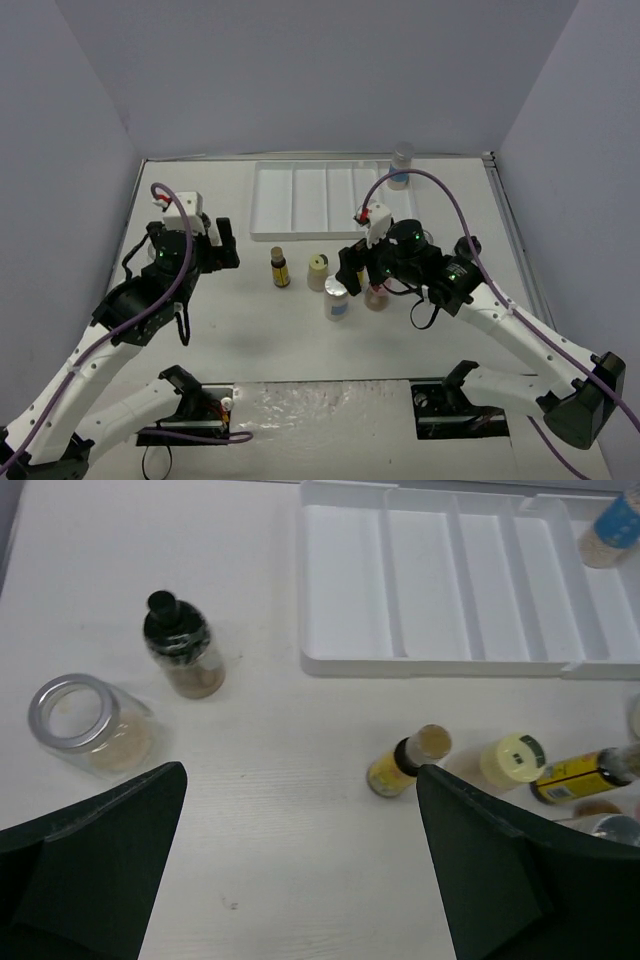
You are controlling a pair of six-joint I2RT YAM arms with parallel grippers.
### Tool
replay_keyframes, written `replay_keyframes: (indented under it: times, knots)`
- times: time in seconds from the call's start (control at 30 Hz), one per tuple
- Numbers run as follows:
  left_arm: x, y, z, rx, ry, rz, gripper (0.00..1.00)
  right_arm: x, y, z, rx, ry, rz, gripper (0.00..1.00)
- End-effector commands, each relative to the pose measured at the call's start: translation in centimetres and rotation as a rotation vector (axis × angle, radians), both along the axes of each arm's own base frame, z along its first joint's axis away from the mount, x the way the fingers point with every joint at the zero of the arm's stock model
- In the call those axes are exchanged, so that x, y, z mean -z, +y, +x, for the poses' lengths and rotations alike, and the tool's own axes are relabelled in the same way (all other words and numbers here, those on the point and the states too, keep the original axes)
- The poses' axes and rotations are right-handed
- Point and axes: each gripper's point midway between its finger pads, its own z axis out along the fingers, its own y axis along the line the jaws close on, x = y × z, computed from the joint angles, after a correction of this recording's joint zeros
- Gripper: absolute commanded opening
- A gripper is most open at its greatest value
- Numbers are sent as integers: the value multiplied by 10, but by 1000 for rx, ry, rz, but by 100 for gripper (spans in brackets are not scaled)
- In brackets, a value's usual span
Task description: Organize the condiment bottles
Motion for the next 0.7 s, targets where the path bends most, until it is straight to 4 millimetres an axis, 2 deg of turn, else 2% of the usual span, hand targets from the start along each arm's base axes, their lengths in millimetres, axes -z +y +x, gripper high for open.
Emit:
replay_keyframes:
  times: [0.0, 0.13, 0.27, 0.47, 0.67]
  knots:
    - [14, 44, -6, -154, -9, 71, 97, -5, 23, -6, -69, -29, -36, 99]
    - [36, 60, -10, -196, 22, 111, 97, 6, 41, -18, -116, -29, -76, 100]
    - [44, 57, -7, -180, 43, 119, 97, 24, 45, -15, -98, -21, -139, 99]
    - [45, 56, -1, -177, 37, 125, 97, 42, 53, -15, -105, 1, -149, 99]
    - [51, 56, 0, -167, 50, 114, 97, 67, 53, -15, -83, 26, -170, 95]
